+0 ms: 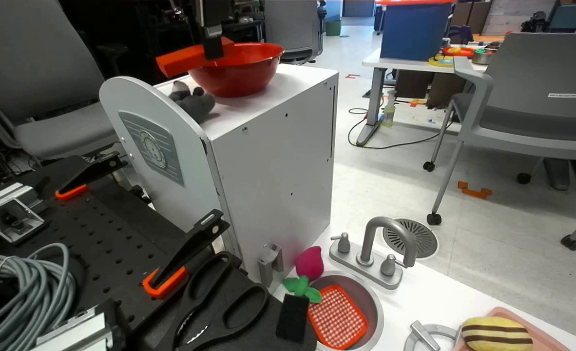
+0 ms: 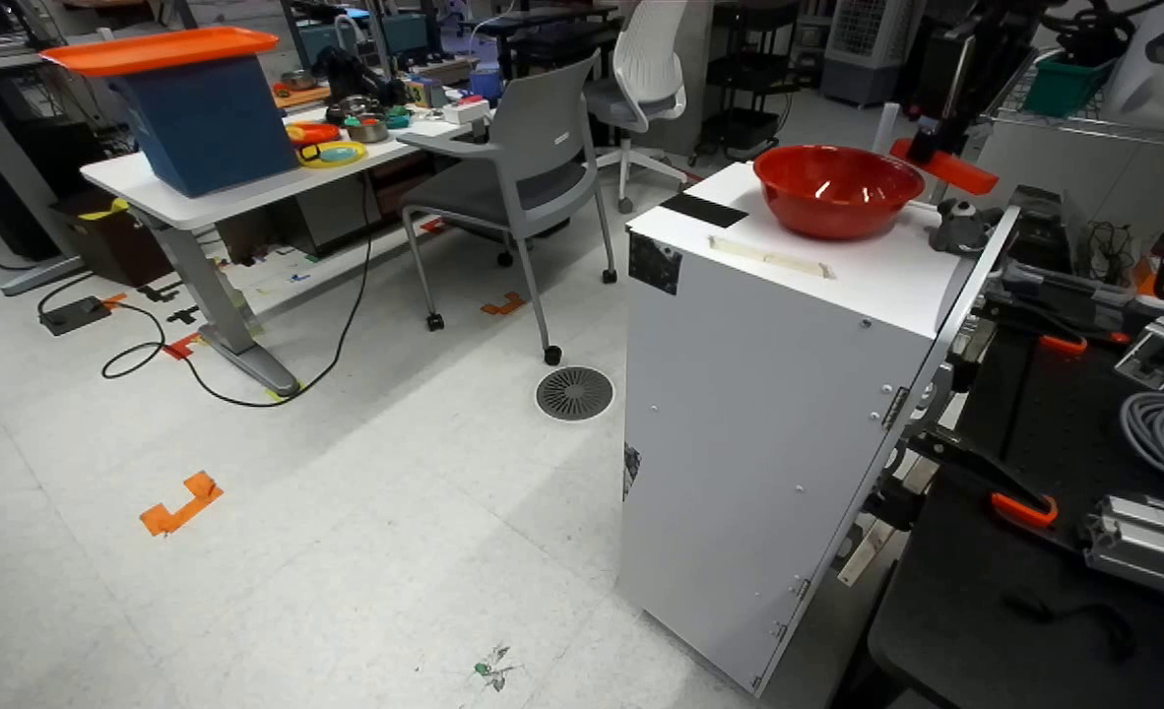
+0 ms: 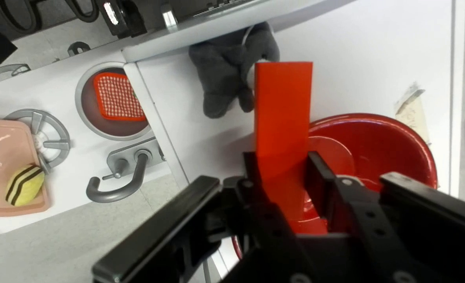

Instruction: Take the block out of the red bowl on top of the cabinet

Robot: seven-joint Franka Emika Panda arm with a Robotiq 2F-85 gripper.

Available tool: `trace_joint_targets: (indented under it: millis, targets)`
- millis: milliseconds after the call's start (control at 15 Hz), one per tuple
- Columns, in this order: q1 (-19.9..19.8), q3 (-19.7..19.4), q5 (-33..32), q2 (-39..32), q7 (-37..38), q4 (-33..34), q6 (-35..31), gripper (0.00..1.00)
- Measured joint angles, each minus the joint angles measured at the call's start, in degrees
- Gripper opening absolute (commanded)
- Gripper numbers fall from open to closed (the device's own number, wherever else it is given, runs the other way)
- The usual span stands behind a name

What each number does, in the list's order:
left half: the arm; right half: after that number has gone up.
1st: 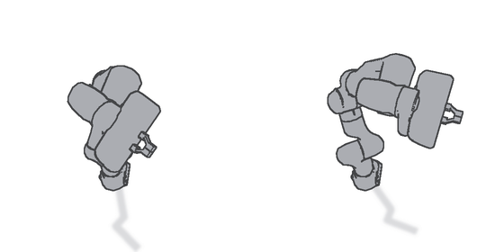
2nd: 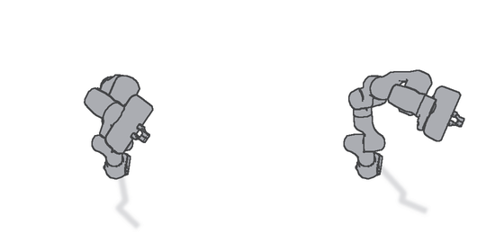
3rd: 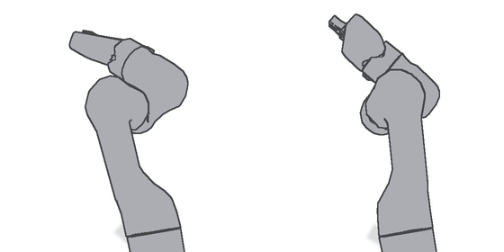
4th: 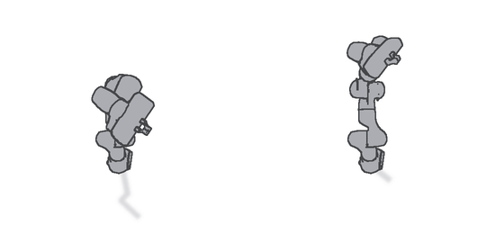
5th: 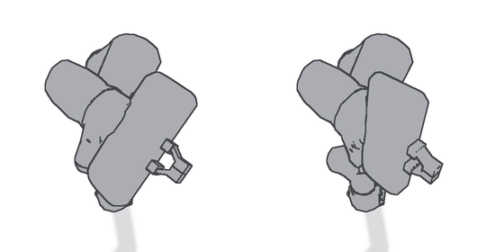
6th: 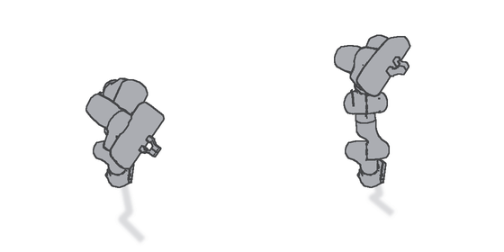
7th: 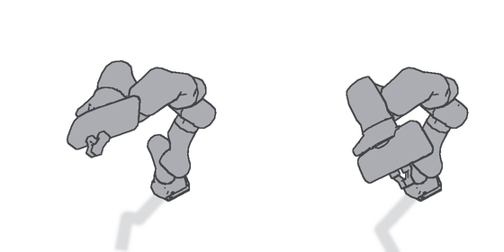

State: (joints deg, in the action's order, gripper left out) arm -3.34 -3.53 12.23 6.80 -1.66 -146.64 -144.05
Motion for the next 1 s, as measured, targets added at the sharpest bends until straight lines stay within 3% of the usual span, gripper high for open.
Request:
trace_joint_targets:
  millis: [1000]
  targets:
    - [-1.2,-5.7,3.9,5.4,-0.1,-5.5,0.2,0.08]
